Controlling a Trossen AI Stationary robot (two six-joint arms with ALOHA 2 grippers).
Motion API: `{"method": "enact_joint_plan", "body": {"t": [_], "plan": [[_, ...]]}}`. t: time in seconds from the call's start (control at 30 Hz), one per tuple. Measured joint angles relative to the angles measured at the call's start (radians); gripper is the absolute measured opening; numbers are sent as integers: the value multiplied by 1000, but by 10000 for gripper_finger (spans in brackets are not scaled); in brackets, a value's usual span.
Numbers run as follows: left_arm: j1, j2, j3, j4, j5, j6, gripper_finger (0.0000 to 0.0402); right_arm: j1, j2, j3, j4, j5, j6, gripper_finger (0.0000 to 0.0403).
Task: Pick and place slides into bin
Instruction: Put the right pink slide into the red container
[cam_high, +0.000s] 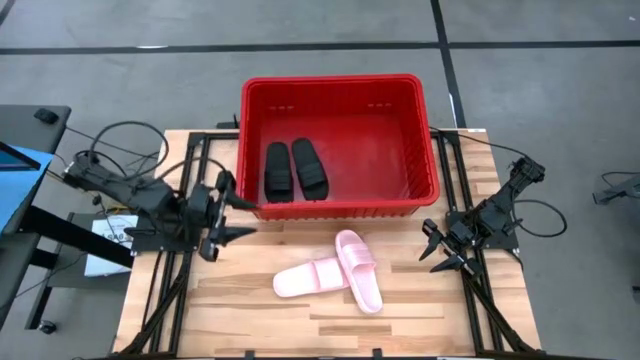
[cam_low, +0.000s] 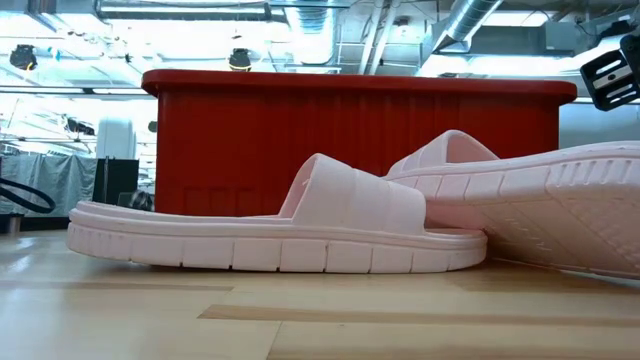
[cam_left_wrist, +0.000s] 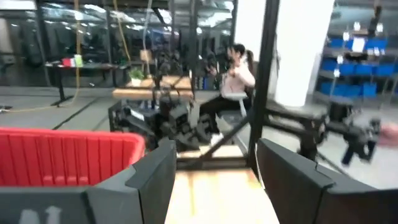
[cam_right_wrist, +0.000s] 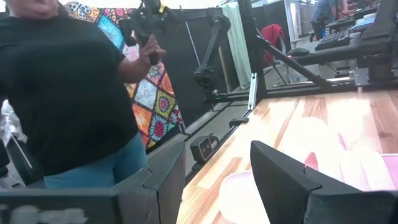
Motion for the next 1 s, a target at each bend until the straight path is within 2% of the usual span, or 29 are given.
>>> {"method": "enact_joint_plan", "body": {"t": [0.33, 0.5, 0.77, 1.0], "plan": [[-27, 0, -86, -7, 6, -22, 215, 0, 0, 0, 0, 0, 0, 173], [-26, 0, -89, -11, -1, -83, 215, 0, 0, 0, 0, 0, 0, 173], [-26, 0, -89, -23, 29, -84, 215, 0, 0, 0, 0, 0, 0, 173], [-26, 0, -89, -98, 29, -95, 215, 0, 0, 0, 1, 0, 0, 173]]}}
